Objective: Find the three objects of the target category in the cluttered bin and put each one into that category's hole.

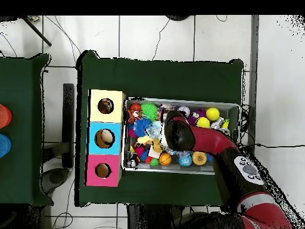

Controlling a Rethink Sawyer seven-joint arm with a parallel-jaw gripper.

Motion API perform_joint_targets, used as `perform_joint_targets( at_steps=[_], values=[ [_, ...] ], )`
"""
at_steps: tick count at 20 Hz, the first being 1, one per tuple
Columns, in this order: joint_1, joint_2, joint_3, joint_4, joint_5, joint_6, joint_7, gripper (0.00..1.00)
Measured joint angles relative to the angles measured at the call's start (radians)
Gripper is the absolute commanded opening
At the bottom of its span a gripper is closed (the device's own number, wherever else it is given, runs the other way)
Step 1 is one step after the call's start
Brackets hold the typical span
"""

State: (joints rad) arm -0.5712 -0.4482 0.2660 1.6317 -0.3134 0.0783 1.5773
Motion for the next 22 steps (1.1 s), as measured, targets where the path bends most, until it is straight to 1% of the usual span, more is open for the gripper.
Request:
perform_joint_targets(
  at_steps=[6, 7, 13, 16, 22],
  values=[
    [-0.033, 0.023, 0.060, -0.007, -0.026, 0.000, 0.000, 1.00],
    [-0.047, 0.032, 0.090, -0.007, -0.038, 0.000, 0.000, 1.00],
    [-0.085, 0.066, 0.176, -0.008, -0.063, 0.000, 0.000, 1.00],
    [-0.082, 0.067, 0.177, -0.008, -0.067, 0.000, 0.000, 1.00],
    [-0.038, 0.052, 0.153, -0.014, -0.079, 0.000, 0.000, 1.00]
  ],
)
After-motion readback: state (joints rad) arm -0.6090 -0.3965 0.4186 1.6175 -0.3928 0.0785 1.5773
